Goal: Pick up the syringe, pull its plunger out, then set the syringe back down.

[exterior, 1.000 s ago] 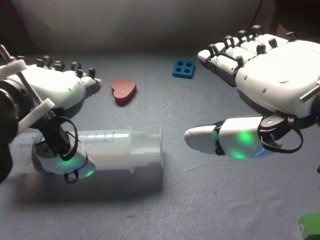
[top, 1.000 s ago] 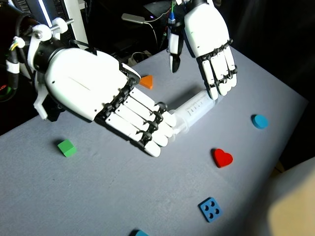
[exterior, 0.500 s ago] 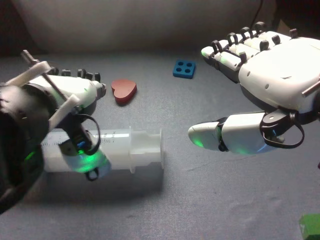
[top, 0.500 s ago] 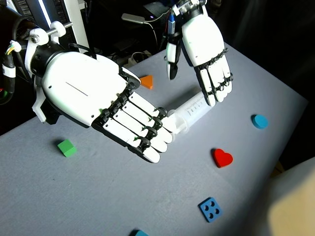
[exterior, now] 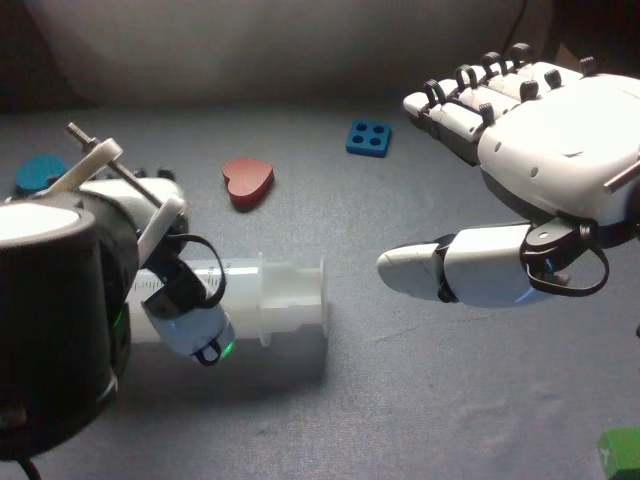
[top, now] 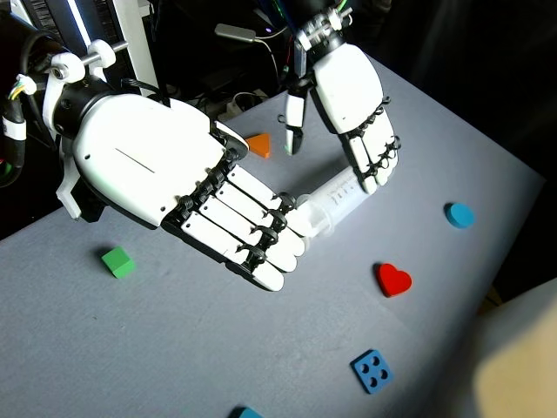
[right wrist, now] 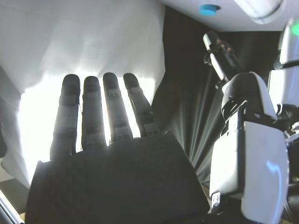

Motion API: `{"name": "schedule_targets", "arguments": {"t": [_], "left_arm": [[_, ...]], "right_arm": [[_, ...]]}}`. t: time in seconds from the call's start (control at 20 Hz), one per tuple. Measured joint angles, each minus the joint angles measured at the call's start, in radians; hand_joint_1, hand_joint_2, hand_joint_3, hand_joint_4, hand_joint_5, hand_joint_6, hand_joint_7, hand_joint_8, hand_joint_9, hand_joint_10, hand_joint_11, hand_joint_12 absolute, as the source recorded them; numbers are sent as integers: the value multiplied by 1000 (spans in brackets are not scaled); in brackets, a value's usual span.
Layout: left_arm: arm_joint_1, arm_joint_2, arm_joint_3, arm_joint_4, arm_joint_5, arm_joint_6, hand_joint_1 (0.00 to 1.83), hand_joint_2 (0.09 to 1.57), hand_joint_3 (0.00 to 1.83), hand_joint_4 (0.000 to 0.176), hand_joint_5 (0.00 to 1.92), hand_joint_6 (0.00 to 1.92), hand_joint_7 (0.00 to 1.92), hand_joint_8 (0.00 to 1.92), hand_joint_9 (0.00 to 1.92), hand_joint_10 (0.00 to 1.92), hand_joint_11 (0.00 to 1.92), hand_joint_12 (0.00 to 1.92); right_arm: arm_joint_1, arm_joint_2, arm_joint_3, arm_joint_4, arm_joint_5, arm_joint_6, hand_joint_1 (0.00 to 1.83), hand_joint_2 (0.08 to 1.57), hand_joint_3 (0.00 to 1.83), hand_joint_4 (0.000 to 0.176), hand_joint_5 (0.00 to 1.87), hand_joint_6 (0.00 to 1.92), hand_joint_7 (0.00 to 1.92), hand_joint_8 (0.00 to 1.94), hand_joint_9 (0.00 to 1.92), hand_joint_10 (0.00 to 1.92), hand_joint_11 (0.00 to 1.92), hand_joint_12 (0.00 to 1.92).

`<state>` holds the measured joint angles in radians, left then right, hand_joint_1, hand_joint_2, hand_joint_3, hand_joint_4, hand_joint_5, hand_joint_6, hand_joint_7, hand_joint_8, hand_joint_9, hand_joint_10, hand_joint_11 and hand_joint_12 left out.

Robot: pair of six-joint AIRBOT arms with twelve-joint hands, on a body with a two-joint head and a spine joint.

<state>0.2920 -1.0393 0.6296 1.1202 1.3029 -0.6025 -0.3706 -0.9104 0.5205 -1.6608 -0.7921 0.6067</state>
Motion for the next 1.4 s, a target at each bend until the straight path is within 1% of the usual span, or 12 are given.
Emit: {"name": "schedule_targets", "arguments": {"t": [0.1, 0.15, 0.25, 0.45, 0.65, 0.8, 0.95, 1.05, 1.2, 1.3, 1.4], "left_arm": [[30, -6, 13, 2, 1, -37, 971, 952, 0, 0, 68, 4, 35, 2, 55, 1, 0, 227], [42, -6, 20, 6, -3, -52, 964, 957, 2, 0, 74, 4, 39, 2, 56, 1, 0, 246], [62, -19, 47, 17, -17, -53, 959, 967, 4, 0, 63, 0, 29, 0, 44, 0, 0, 234], [76, -47, 85, 30, -58, -55, 958, 971, 4, 0, 80, 8, 40, 4, 51, 3, 0, 238], [94, -81, 121, 61, -101, -55, 980, 958, 0, 0, 112, 14, 61, 8, 70, 8, 0, 233], [119, -85, 138, 58, -120, -55, 993, 944, 0, 0, 105, 2, 46, 1, 74, 2, 0, 239], [133, -85, 156, 65, -130, -55, 982, 948, 0, 0, 105, 1, 51, 2, 79, 3, 0, 265], [137, -85, 168, 62, -136, -58, 980, 947, 0, 0, 100, 1, 50, 0, 75, 0, 0, 277], [149, -86, 182, 69, -144, -72, 956, 974, 6, 0, 89, 1, 49, 1, 67, 1, 0, 276], [153, -89, 190, 57, -143, -74, 953, 979, 5, 0, 78, 0, 47, 0, 64, 0, 0, 266], [166, -102, 206, 74, -153, -81, 961, 984, 6, 0, 76, 0, 45, 0, 62, 0, 0, 260]], "right_arm": [[0, 0, 3, 0, 1, 0, 43, 979, 1, 0, 0, 0, 0, 0, 0, 0, 0, 94], [0, 0, 3, 0, 1, 0, 49, 977, 0, 0, 0, 0, 0, 0, 0, 0, 0, 92], [0, 0, 5, 0, -1, 0, 88, 958, 0, 0, 7, 1, 21, 2, 25, 4, 0, 178], [0, 0, 5, 0, 0, 0, 84, 961, 1, 0, 4, 0, 4, 1, 12, 1, 0, 149], [0, 0, 5, 0, -1, 0, 58, 972, 3, 0, 0, 0, 0, 0, 2, 0, 0, 139], [0, 0, 5, 0, 0, 0, 63, 972, 1, 0, 0, 0, 0, 0, 0, 0, 0, 102], [0, 0, 5, 0, 0, 0, 57, 973, 1, 0, 0, 0, 6, 1, 6, 1, 0, 125], [0, 0, 5, 0, -1, 0, 52, 976, 2, 0, 0, 0, 0, 0, 0, 0, 0, 87], [0, 0, 5, 0, 0, 1, 50, 979, 2, 0, 0, 0, 0, 0, 0, 0, 0, 91], [0, 0, 6, 0, -2, 1, 55, 980, 1, 0, 0, 0, 0, 0, 0, 0, 0, 107], [0, 0, 6, -5, 1, 2, 54, 981, 1, 0, 0, 0, 0, 0, 0, 0, 0, 114]]}}
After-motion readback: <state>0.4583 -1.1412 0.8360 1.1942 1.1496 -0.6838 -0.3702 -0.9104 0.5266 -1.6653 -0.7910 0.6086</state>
